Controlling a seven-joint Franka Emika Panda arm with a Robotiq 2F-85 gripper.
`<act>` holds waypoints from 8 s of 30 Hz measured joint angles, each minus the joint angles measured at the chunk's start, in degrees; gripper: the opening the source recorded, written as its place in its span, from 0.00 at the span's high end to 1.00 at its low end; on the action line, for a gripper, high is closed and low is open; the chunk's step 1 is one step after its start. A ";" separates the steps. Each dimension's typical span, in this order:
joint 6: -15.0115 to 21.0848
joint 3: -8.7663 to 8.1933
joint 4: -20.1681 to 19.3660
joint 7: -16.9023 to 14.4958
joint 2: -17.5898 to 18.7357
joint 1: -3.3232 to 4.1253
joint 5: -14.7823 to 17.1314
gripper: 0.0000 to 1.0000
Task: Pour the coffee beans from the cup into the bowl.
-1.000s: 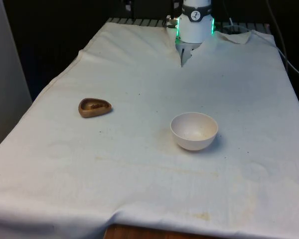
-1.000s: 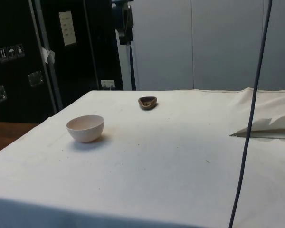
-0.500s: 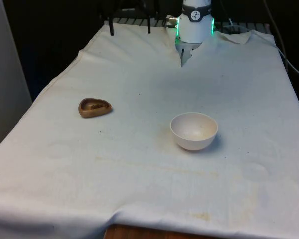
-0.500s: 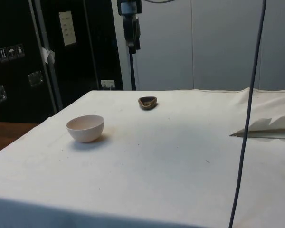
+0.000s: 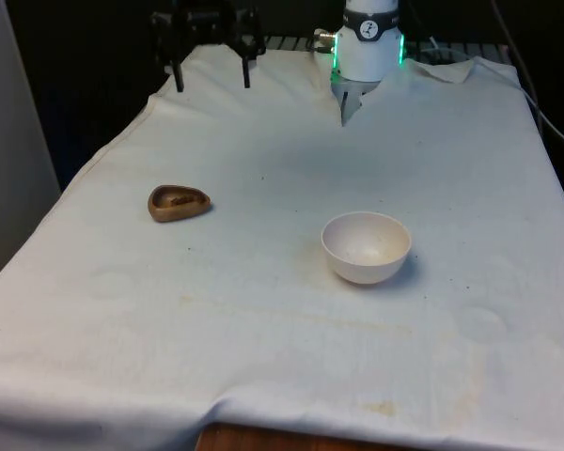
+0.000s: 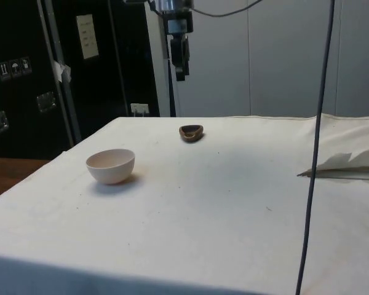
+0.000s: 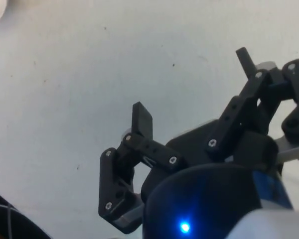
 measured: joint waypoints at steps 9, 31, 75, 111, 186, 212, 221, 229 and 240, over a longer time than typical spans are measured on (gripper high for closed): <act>2.18 -2.58 2.12 -4.93 4.47 -0.40 3.32 0.00; 4.13 -7.96 9.63 -17.93 16.39 -1.72 14.21 0.00; 1.43 -11.69 20.91 -28.93 32.43 -3.38 27.04 0.00; 0.11 -12.43 23.20 -33.35 36.04 -4.53 31.46 0.00; 0.06 -12.38 19.88 -28.36 30.71 -0.80 31.57 1.00; 0.23 -12.43 19.19 -20.57 26.81 2.01 29.68 1.00; 0.46 -12.43 19.19 -17.53 25.15 2.69 26.99 1.00; 0.57 -12.43 19.19 -14.84 23.84 3.32 24.24 1.00; 1.09 -12.38 19.19 -11.34 22.40 4.35 20.40 1.00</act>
